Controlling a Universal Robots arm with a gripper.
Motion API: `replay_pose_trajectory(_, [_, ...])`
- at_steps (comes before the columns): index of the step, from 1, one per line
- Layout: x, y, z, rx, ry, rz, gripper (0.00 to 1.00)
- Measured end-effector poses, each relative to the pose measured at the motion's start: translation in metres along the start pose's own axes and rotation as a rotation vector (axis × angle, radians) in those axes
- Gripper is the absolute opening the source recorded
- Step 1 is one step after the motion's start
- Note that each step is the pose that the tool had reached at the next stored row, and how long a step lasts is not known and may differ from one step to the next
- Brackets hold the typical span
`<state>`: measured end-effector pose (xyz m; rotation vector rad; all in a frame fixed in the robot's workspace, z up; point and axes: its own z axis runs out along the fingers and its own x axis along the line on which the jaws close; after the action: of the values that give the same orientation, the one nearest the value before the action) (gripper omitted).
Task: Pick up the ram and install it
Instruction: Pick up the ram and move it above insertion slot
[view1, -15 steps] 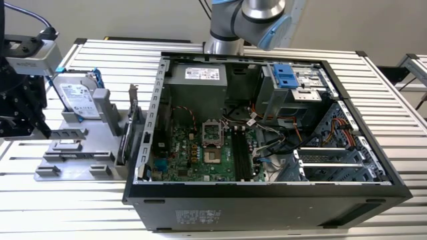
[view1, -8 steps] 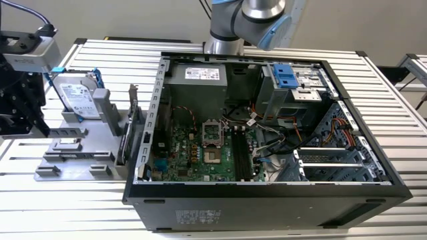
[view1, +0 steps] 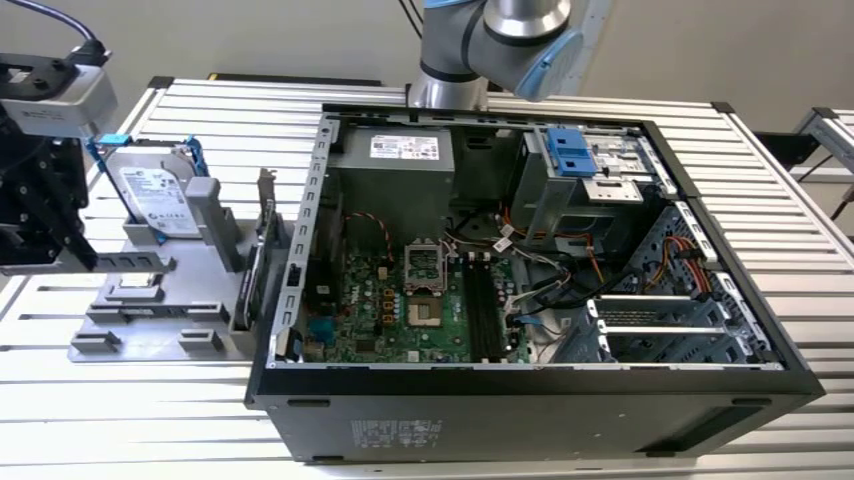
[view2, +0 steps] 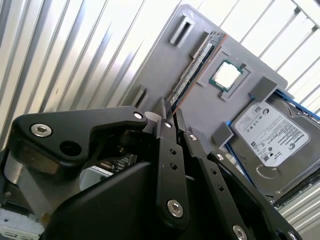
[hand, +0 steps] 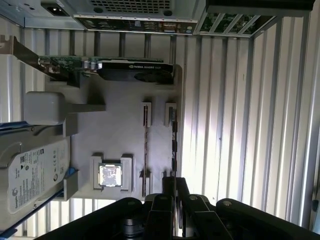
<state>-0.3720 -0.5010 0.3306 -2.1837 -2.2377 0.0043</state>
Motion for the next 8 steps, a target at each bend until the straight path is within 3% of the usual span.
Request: replay_pose_trajectory(8, [0.0000, -0.0001, -0.0049, 0.0000, 0.0000, 0.000, 0.00])
